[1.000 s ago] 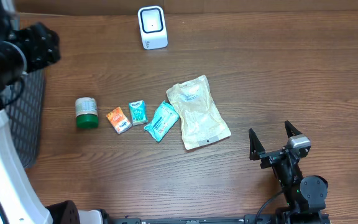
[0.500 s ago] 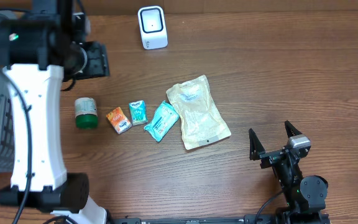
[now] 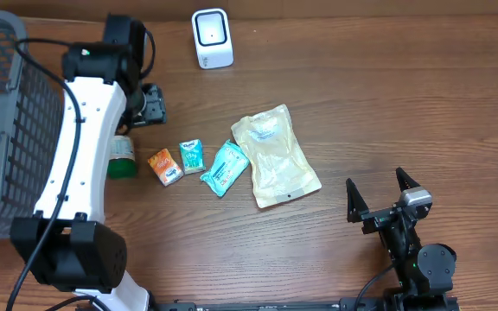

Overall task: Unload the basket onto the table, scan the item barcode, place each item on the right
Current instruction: 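Carry the jar out and set it on the table left of packs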

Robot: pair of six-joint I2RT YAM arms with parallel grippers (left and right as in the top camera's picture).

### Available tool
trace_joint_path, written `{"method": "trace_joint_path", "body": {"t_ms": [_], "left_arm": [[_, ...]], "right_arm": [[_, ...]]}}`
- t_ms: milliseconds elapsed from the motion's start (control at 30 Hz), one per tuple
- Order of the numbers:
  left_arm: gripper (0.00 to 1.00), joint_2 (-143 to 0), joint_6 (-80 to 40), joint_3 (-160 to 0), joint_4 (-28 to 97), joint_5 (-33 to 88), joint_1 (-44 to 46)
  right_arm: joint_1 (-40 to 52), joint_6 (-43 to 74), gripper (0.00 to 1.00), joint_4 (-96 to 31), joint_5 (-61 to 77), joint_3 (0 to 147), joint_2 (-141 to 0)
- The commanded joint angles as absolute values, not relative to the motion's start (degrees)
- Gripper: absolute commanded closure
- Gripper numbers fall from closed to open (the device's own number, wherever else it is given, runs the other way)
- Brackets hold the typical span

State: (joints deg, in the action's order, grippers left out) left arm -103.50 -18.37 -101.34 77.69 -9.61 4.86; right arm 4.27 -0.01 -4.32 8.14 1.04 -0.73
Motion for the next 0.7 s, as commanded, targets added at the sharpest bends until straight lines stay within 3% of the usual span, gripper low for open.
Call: {"method": "trace_joint_path", "body": {"t_ms": [0,300,667], "left_arm": [[0.32,-103.1,-20.9,-96.1,74.5,-12.8,4.7],[0.31,-103.1,-22.5,-87.7,66.3,-13.7,3.2],[0.29,-103.0,-23.4,-86.0,65.8,-18.7,2.2]], "right_arm": [[4.5,0.2,0.0,-4.0,8.2,0.4,-0.2],[4.5,0.2,0.01,-4.0,8.2,0.4,-0.2],[4.5,0.2,0.0,-4.0,8.2,0.4,-0.2]]}}
